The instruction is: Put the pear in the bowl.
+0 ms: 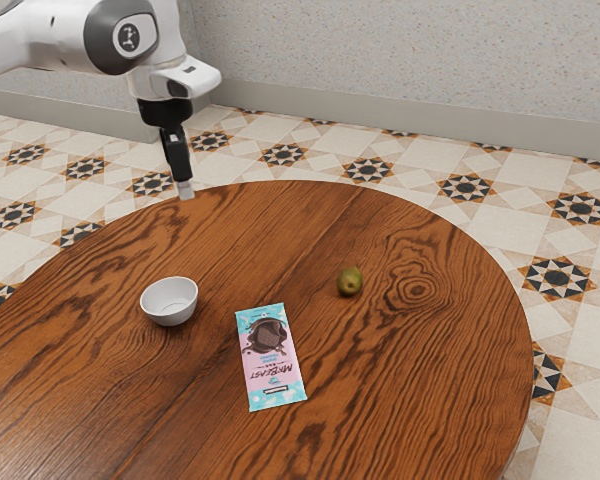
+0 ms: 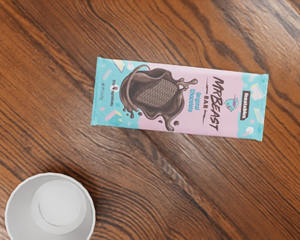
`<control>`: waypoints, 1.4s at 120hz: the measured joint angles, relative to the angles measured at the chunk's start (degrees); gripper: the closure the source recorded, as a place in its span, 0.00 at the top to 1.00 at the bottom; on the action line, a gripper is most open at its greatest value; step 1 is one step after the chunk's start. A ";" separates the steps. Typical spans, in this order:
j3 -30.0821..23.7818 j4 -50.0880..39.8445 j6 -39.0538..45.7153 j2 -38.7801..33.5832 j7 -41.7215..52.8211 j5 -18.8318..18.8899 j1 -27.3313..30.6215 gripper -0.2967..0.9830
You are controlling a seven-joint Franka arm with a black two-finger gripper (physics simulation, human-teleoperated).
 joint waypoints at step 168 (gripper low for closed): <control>-2.78 44.26 22.22 56.17 90.86 -2.10 -8.77 0.77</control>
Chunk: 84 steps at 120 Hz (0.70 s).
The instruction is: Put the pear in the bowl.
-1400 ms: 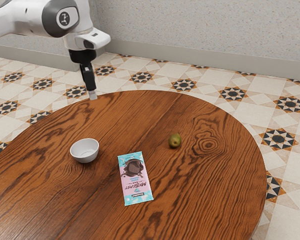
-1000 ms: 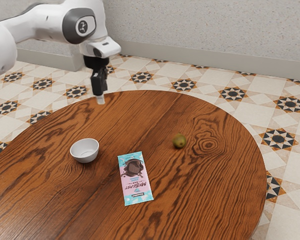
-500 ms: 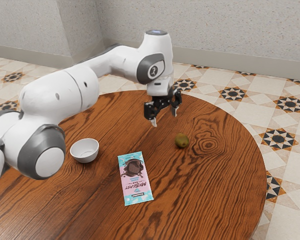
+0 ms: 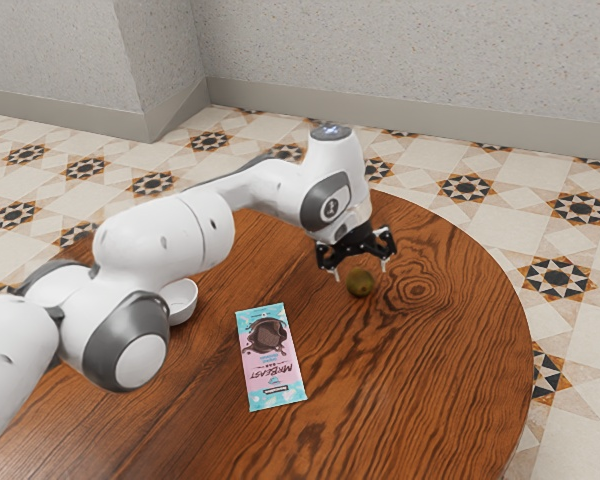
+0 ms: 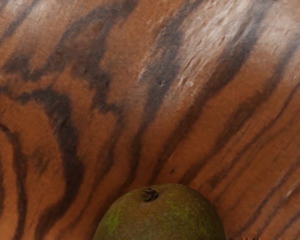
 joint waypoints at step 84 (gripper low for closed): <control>0.23 -0.84 3.05 1.72 16.71 -0.82 0.26 0.47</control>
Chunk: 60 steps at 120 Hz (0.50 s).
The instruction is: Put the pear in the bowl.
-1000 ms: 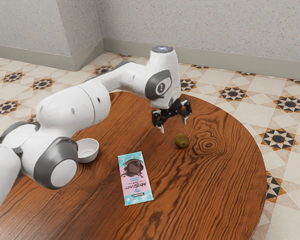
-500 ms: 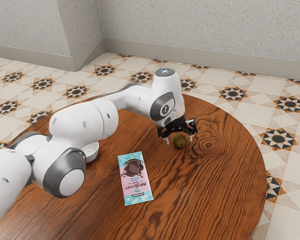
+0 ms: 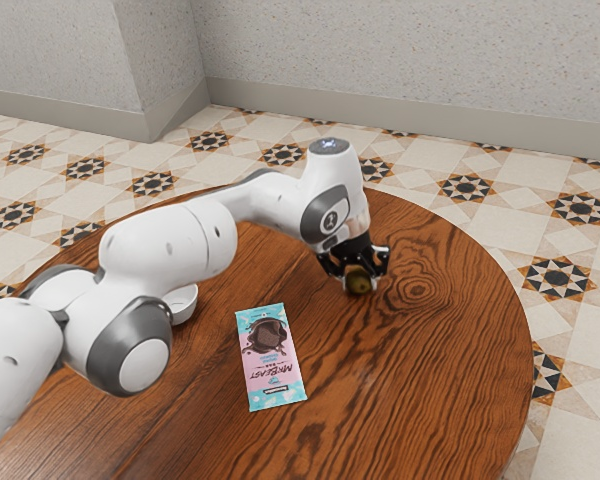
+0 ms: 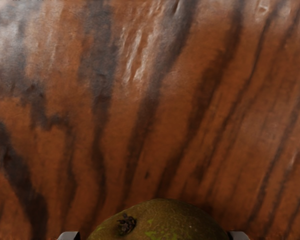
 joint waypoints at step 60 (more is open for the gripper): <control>2.57 -31.12 0.55 -27.30 3.02 -1.02 3.61 0.36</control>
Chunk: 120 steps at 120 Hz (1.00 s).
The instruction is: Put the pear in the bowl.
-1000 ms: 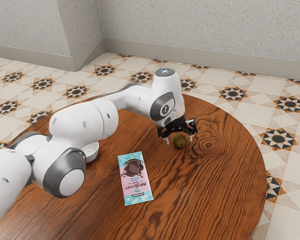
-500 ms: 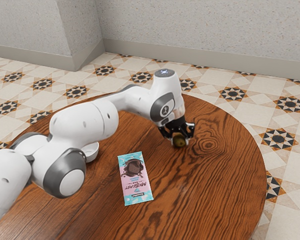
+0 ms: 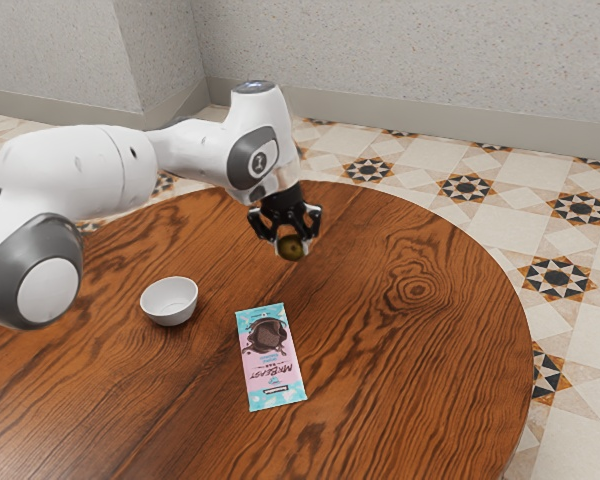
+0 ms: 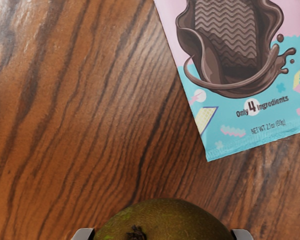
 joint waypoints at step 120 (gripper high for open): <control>6.55 -25.57 -0.04 -15.08 1.33 1.95 10.06 0.63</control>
